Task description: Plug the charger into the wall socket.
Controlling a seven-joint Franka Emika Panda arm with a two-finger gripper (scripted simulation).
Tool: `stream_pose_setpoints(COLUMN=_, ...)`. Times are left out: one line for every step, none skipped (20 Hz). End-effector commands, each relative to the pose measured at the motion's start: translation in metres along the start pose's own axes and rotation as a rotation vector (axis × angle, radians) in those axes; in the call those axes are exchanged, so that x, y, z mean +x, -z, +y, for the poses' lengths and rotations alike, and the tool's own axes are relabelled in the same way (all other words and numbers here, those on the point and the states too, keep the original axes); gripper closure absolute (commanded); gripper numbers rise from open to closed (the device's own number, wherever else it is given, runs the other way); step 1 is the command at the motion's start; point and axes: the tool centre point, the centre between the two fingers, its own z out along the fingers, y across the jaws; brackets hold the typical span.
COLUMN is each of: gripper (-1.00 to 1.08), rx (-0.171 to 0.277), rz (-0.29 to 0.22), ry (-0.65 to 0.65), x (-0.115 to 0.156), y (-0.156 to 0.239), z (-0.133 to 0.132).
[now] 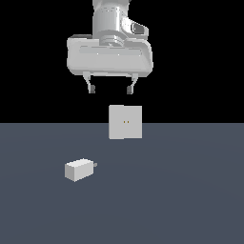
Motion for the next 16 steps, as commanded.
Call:
stream_pose_setpoints(gripper=-0.92, rx=0.0, rz=0.0, ry=0.0, x=0.0, y=0.0, z=0.0)
stream_pose_setpoints(gripper=-0.92, rx=0.0, rz=0.0, ry=-0.001, x=0.0, y=0.0, z=0.0)
stream_pose_setpoints(gripper=-0.92, rx=0.0, rz=0.001, ry=-0.002, x=0.0, y=0.0, z=0.0)
stream_pose_setpoints(gripper=-0.92, rx=-0.001, rz=0.002, ry=-0.005, x=-0.001, y=-0.001, z=0.0)
stream_pose_setpoints(gripper=-0.92, rx=-0.001, rz=0.003, ry=-0.009, x=-0.001, y=-0.001, z=0.0)
stream_pose_setpoints(gripper=-0.92, rx=-0.002, rz=0.005, ry=-0.014, x=-0.002, y=-0.002, z=-0.001)
stream_pose_setpoints(gripper=-0.92, rx=-0.003, rz=0.008, ry=-0.019, x=-0.003, y=-0.003, z=-0.001)
stream_pose_setpoints(gripper=-0.92, rx=-0.004, rz=0.01, ry=-0.026, x=-0.004, y=-0.004, z=-0.001)
stream_pose_setpoints(gripper=-0.92, rx=-0.005, rz=0.014, ry=-0.034, x=-0.005, y=-0.005, z=-0.002)
stream_pose_setpoints(gripper=-0.92, rx=-0.007, rz=0.017, ry=-0.043, x=-0.007, y=-0.006, z=-0.002)
stream_pose_setpoints(gripper=-0.92, rx=-0.008, rz=0.021, ry=-0.053, x=-0.008, y=-0.007, z=-0.003)
stream_pose_setpoints(gripper=-0.92, rx=-0.01, rz=0.025, ry=-0.064, x=-0.01, y=-0.009, z=-0.003)
stream_pose_setpoints(gripper=-0.92, rx=-0.011, rz=0.03, ry=-0.076, x=-0.011, y=-0.011, z=-0.004)
stream_pose_setpoints(gripper=-0.92, rx=-0.013, rz=0.035, ry=-0.088, x=-0.013, y=-0.012, z=-0.005)
stream_pose_setpoints(gripper=-0.92, rx=-0.015, rz=0.04, ry=-0.102, x=-0.015, y=-0.014, z=-0.006)
stream_pose_setpoints(gripper=-0.92, rx=-0.017, rz=0.046, ry=-0.116, x=-0.017, y=-0.016, z=-0.006)
